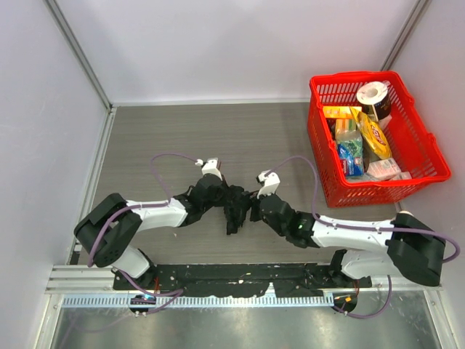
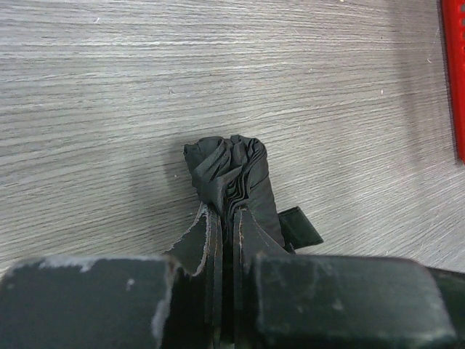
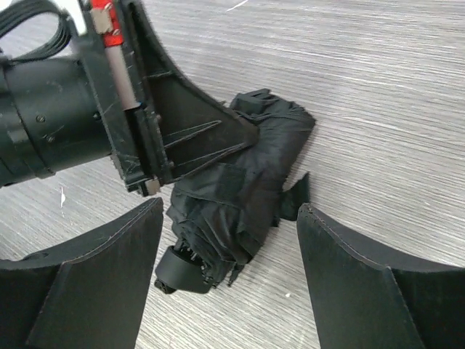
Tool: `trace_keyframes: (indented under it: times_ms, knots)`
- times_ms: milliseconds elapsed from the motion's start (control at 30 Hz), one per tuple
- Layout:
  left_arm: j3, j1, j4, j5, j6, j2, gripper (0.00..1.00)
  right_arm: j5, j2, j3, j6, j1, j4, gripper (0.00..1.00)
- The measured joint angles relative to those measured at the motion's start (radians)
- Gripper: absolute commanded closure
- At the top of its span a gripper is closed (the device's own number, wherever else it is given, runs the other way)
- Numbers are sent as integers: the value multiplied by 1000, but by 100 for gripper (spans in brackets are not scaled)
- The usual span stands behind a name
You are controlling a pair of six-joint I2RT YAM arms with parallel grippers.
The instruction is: Put away the umbrella
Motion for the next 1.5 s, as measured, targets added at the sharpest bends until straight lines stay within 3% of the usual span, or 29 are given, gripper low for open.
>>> trace_keyframes:
  times_ms: [333,700,800,933,967,1133,1200,1333,1500]
  knots:
    - [9,1,-48,-8,-64,-11,100,-14,196,4,-103,66,179,21]
    - [25,-18,-90,-42,-129,-11,100,145,391,106,-116,154,145,25]
    - [35,-32,-109,-79,-142,-10,100,239,453,190,-89,171,49,34]
    - [43,-44,-127,-124,-162,-9,100,369,510,266,-12,188,-60,58]
    - [44,-48,-128,-131,-168,-8,100,383,512,268,1,188,-69,69]
    - [51,-60,-127,-163,-209,-2,99,435,511,245,39,188,-44,94]
    - [50,-61,-121,-167,-229,-2,88,436,502,206,34,188,21,99]
    - [36,-63,-93,-164,-250,-2,55,401,473,83,-6,180,240,99]
    - [-6,-59,-59,-109,-262,-5,39,270,441,-81,-38,158,537,99]
